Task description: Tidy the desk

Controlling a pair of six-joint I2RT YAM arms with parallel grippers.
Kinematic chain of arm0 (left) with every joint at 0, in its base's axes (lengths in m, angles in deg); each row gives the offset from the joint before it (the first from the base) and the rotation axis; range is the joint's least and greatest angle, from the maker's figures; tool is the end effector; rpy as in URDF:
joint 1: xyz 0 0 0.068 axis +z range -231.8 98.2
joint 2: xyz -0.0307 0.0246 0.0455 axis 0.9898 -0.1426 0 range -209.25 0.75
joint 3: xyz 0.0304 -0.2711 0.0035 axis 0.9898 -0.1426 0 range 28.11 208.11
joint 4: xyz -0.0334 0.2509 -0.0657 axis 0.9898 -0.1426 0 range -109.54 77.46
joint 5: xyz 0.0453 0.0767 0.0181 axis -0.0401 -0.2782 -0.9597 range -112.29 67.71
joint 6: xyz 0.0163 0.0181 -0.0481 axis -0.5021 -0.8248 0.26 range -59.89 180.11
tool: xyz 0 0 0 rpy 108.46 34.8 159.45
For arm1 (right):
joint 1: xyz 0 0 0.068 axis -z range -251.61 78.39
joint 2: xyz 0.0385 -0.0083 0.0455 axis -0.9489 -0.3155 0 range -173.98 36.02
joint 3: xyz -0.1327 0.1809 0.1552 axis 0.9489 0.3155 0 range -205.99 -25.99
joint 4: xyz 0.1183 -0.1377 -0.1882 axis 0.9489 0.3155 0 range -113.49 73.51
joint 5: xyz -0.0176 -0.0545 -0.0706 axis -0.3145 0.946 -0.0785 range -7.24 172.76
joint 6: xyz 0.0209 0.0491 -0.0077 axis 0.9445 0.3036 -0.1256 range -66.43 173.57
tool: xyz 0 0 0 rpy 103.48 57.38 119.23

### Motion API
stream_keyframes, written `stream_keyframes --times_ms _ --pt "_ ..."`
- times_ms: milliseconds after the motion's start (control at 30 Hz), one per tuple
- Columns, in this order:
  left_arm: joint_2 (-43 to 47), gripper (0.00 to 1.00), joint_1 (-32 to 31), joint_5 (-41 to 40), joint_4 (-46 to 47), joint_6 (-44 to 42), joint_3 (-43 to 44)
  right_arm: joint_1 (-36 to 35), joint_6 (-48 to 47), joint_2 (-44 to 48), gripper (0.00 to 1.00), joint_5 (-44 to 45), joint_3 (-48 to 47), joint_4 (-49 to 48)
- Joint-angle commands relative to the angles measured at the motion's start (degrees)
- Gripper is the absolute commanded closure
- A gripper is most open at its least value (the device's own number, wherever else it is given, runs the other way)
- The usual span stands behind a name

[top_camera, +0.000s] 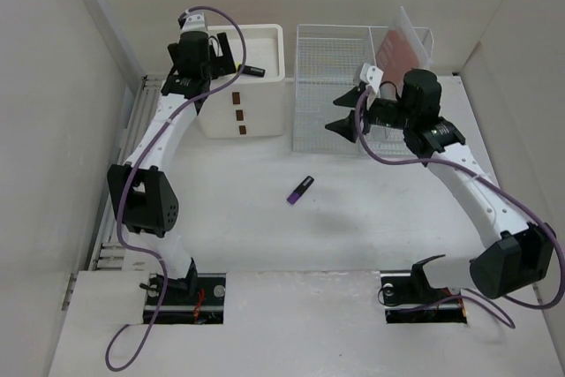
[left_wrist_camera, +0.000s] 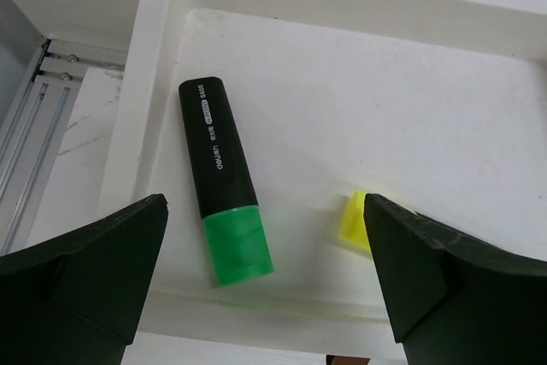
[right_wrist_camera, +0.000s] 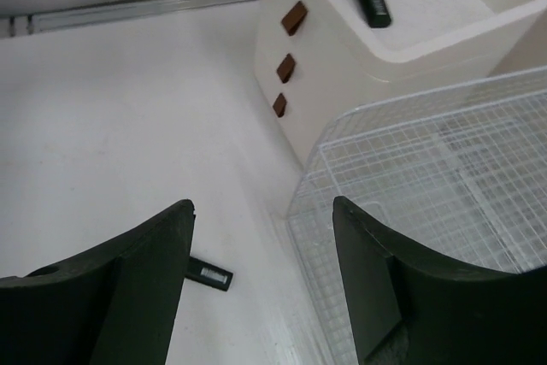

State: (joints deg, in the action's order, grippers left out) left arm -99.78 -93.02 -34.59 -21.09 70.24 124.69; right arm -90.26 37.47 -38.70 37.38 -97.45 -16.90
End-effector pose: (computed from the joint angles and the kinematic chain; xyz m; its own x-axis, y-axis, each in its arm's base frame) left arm 0.4165 -0.0748 0.3926 -0.2065 -0.1342 -0.9692 -0.0509 0.9907 -0.1263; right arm 0.2724 0.1187 0.3972 0.0907 -0.1749 -0.9804 -0.8992 0.4088 -0.1561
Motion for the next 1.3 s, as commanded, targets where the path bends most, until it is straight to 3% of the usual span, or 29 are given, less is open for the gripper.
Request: stream_keyframes --times_ms 0,167,333,533,700,1033,1267 --pt "5.69 0.01 0.76 2.45 2.75 -0.29 0.63 0.37 -15.06 -2.35 0.29 -11.99 -2.53 8.05" --pt "16.21 0.00 0.76 11.13 8.28 -0.29 -9.28 0.37 -51.04 -9.90 0.31 -18.77 -5.79 31.86" --pt "27.03 0.00 -0.72 21.51 16.72 -1.07 -23.25 -3.92 -65.34 -13.25 0.32 -12.12 -2.38 34.46" --pt "36.08 0.00 -3.80 26.62 21.72 -3.19 -31.69 -11.74 -66.08 -15.89 0.32 -0.78 0.88 29.28" --pt "44.71 0.00 -5.04 24.60 31.31 -4.59 -41.28 -19.83 -62.75 -19.32 0.34 11.54 2.03 23.39" --pt "46.13 0.00 -5.04 16.08 28.68 -1.34 -41.29 -21.69 -56.59 -28.99 0.40 22.61 -1.04 20.66" --pt "47.18 0.00 -5.04 14.84 28.68 -0.81 -40.76 -22.30 -54.84 -32.85 0.41 26.31 -2.72 21.18"
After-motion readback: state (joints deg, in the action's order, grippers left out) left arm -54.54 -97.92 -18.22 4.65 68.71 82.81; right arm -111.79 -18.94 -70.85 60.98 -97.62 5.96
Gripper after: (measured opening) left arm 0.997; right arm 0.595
